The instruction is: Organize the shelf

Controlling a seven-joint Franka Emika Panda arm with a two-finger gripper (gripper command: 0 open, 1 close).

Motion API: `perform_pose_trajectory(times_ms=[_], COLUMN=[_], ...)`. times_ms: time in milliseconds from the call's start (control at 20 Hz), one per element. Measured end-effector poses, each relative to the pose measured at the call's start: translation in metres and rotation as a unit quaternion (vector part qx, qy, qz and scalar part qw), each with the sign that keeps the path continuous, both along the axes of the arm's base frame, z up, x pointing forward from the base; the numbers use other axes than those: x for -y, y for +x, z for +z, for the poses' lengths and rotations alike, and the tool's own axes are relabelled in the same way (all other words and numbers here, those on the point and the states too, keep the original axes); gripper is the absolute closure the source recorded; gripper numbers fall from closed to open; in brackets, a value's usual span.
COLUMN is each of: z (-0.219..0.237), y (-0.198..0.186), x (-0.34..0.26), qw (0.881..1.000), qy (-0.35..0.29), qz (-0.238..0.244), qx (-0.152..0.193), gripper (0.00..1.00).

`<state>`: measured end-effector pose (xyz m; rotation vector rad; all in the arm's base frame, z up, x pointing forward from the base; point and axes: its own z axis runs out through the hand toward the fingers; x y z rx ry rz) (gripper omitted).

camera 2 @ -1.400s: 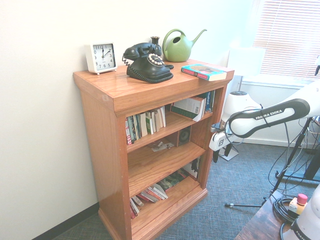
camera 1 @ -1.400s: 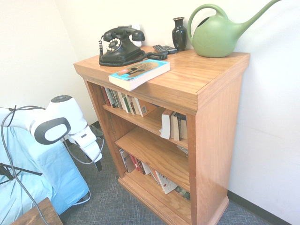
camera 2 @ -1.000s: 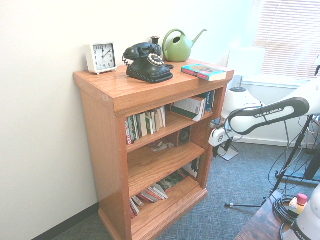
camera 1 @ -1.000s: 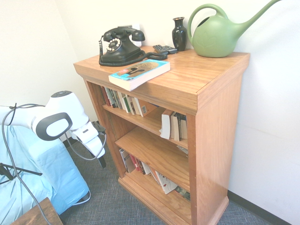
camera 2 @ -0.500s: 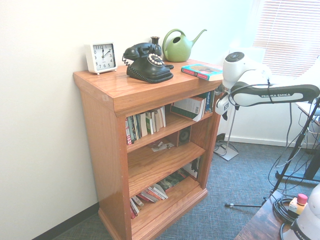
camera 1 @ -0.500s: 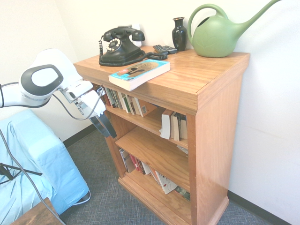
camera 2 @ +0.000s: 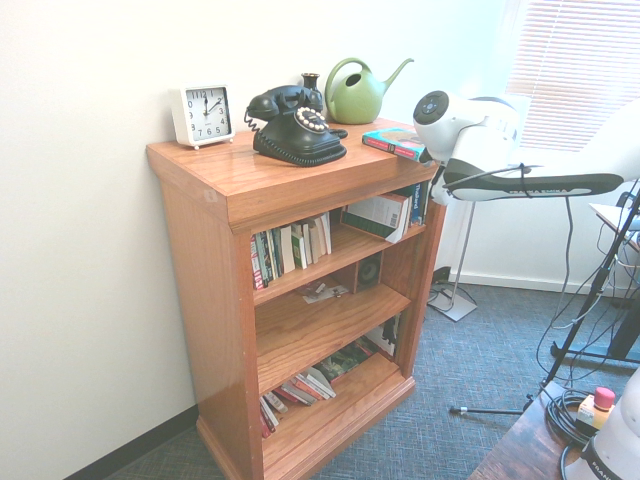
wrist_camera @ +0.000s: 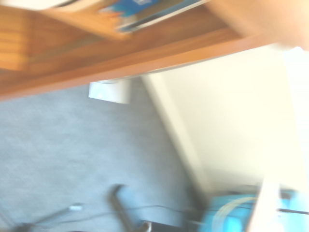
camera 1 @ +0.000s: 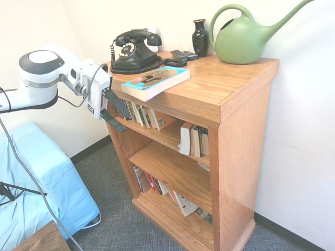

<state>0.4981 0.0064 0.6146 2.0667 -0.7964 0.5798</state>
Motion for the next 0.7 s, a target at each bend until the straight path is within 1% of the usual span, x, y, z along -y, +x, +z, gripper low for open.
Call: perform_pose_trajectory(times_ms=[250,450,700], z=[0.003,0.008,0.008], y=[0.008,0.019,0.040], x=[-0.030,-0.043,-0.052], qw=[0.998,0.993,0.986], qy=[-0.058,-0.101,-0.137], qz=[-0.014,-0.044,-0.082], qx=[-0.020,-0.035,-0.047], gripper=[0.00,0.00,0.00])
